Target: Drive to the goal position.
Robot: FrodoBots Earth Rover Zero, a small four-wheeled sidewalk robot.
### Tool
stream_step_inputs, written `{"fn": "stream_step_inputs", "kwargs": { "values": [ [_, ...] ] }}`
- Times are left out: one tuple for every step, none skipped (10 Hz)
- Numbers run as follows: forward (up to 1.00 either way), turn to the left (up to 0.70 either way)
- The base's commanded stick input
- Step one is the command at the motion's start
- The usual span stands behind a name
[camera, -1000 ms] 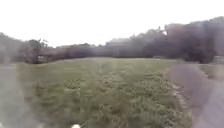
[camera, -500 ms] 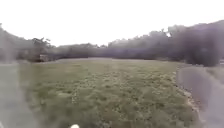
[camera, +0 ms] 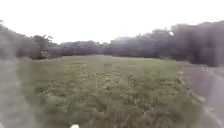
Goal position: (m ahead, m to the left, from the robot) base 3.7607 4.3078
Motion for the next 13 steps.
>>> {"fn": "stream_step_inputs", "kwargs": {
  "values": [
    [0.70,0.01],
    [0.70,0.01],
    [0.70,0.01],
    [0.70,0.01],
    [0.70,0.01],
    [0.70,0.01],
    [0.70,0.01],
    [0.70,0.01],
    [0.70,0.01],
    [0.70,0.01],
    [0.70,0.01],
    [0.70,0.01],
    [0.70,0.01]
  ]
}}
